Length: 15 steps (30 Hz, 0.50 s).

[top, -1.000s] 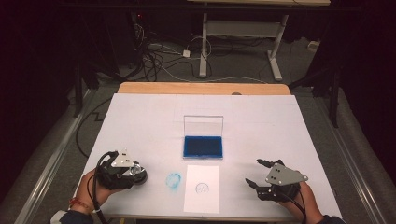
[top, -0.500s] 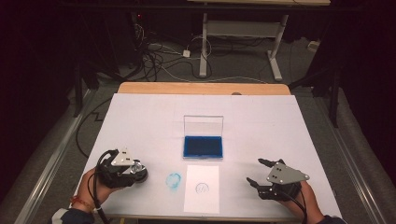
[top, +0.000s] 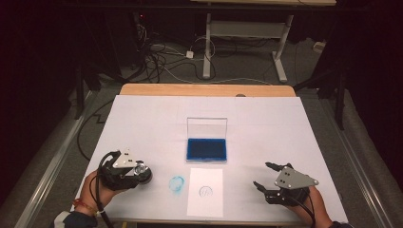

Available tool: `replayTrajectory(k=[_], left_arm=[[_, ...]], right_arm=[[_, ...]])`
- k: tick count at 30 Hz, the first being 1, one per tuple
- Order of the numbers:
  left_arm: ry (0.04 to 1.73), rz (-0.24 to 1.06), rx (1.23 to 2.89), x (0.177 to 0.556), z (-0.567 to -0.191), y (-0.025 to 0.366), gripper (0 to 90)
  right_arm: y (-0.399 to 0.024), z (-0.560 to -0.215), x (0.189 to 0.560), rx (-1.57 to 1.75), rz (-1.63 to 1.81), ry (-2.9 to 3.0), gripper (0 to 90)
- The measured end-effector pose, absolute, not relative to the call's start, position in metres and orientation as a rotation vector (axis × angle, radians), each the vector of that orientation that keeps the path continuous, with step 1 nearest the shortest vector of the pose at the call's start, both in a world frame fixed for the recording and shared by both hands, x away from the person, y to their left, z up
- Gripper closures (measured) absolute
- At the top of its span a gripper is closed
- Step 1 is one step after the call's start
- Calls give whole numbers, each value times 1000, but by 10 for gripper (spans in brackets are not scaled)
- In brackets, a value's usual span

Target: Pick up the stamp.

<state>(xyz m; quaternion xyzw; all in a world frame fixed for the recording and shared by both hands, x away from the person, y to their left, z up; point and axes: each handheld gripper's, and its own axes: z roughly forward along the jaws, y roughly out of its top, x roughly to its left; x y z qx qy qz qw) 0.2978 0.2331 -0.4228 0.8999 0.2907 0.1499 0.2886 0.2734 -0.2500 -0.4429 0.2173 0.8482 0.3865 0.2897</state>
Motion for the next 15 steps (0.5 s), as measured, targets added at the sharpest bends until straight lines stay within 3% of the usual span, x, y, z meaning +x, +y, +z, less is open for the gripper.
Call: replayTrajectory(k=[15], left_arm=[[740,410,2370,302,-412,221,538]], right_arm=[[-245,-442,273,570,1028,2265,273]])
